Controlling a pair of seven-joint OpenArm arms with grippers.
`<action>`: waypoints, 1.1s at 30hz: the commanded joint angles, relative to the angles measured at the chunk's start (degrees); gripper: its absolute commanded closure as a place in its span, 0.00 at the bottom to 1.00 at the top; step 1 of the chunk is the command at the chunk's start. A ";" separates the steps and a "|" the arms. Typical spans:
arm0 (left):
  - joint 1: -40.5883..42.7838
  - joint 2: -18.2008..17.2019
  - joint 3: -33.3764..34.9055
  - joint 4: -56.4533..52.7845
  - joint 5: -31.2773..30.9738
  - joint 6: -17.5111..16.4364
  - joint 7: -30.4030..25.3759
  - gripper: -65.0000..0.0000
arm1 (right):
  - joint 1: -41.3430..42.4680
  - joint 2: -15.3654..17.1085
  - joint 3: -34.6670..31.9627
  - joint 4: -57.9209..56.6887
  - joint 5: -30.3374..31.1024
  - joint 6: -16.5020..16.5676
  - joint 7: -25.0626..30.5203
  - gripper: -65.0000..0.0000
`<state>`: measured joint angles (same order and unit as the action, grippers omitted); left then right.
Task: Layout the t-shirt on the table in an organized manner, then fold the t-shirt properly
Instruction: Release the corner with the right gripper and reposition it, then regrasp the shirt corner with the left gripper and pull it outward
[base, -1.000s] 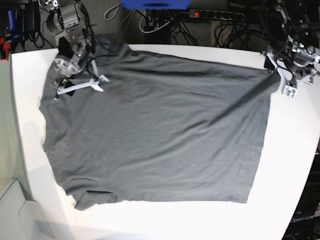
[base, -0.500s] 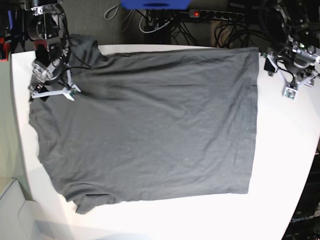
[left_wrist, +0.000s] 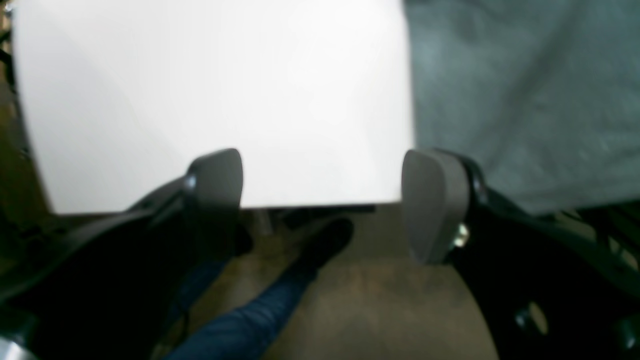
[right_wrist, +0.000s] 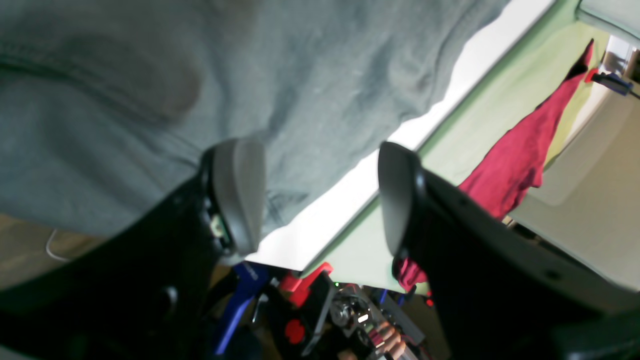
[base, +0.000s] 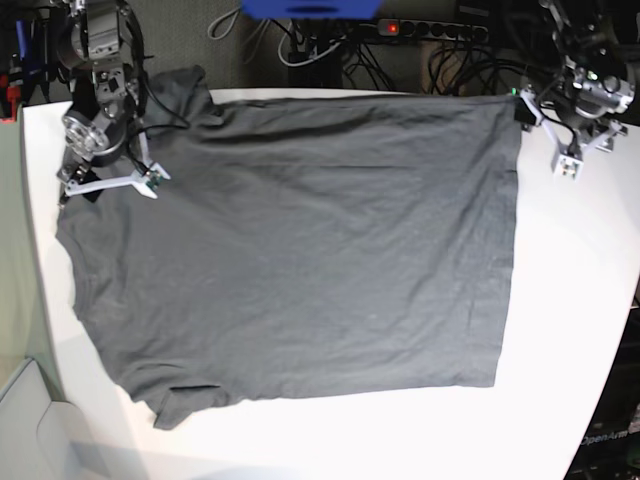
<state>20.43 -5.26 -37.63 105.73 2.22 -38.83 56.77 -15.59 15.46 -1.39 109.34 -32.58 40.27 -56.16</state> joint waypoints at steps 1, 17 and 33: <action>-0.25 -0.06 -0.22 0.77 -0.86 0.10 -0.99 0.26 | 0.43 0.49 0.29 0.95 -0.61 -0.27 -0.06 0.44; -0.25 2.40 -0.13 -1.25 -9.38 0.28 -0.91 0.27 | 0.34 -0.12 0.20 0.95 -0.61 -0.27 0.21 0.44; -8.43 0.73 -0.22 -6.96 2.31 0.72 -1.08 0.27 | 0.34 -0.04 0.64 0.95 -0.61 -0.27 -0.06 0.44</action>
<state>12.29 -3.97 -37.67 97.89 4.51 -38.35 56.31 -15.59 14.92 -1.06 109.36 -32.58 40.27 -56.16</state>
